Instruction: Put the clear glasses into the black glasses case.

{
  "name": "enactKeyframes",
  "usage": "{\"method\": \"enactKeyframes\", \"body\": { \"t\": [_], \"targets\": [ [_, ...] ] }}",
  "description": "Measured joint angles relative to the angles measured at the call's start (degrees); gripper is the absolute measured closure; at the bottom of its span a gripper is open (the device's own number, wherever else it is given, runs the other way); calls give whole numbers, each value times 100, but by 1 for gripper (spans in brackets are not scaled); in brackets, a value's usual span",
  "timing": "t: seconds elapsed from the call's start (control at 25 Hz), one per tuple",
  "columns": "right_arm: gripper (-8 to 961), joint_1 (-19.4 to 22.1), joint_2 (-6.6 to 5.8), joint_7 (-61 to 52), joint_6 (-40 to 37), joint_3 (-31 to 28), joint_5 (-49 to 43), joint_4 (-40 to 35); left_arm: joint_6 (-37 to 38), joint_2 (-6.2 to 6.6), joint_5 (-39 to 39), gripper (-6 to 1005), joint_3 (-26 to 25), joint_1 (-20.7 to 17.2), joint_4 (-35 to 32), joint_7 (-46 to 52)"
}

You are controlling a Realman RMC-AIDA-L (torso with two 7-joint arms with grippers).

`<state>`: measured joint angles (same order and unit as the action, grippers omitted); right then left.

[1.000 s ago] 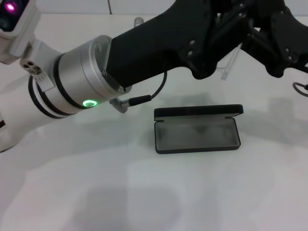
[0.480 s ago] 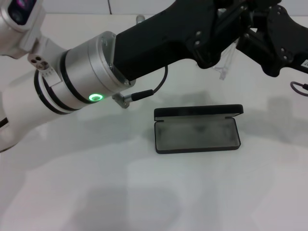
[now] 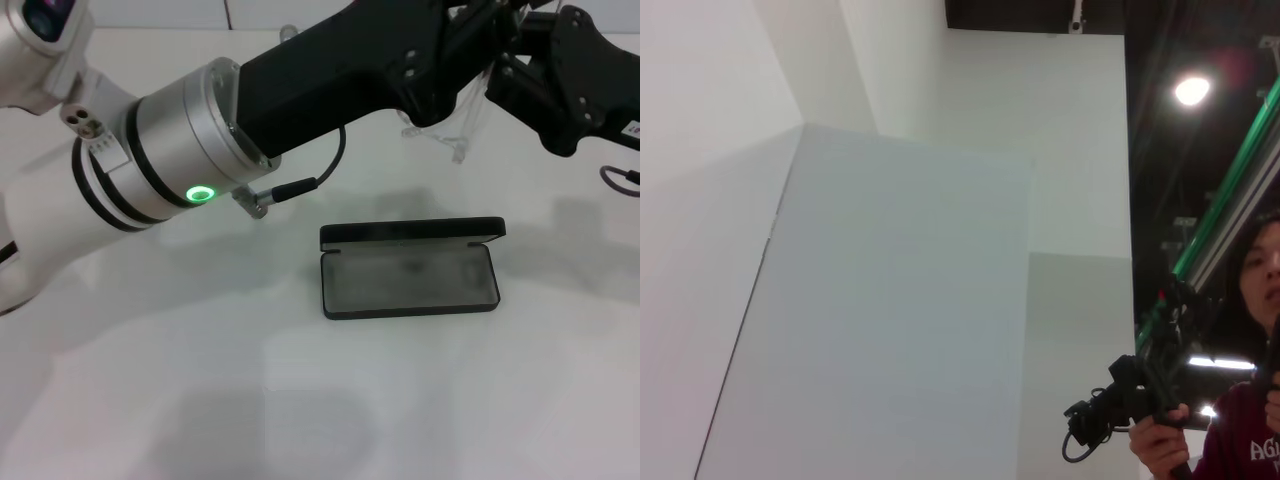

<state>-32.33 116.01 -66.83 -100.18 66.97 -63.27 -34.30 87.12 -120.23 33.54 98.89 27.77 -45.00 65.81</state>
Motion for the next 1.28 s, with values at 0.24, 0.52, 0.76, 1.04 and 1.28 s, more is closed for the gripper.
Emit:
{"method": "enactKeyframes", "body": {
  "t": [0.24, 0.52, 0.76, 1.04, 1.28],
  "targets": [
    [814, 8, -12, 45, 17, -36, 16, 32, 76, 16, -8, 918, -2, -44, 0, 24],
    [813, 129, -40, 47, 23, -173, 35, -22, 464, 59, 39, 918, -95, -287, 12, 35],
    [812, 403, -144, -256, 54, -182, -281, -559, 1087, 116, 638, 917, -1216, -798, 108, 89],
    [811, 1662, -19, -2383, 765, 162, -2569, -4447, 1398, 349, 1533, 917, -2806, -1240, 94, 457],
    [810, 1908, -16, -4238, 1034, 1403, -4533, -6841, 1635, 371, 1681, 917, -3394, -1487, 94, 450]
  ]
}}
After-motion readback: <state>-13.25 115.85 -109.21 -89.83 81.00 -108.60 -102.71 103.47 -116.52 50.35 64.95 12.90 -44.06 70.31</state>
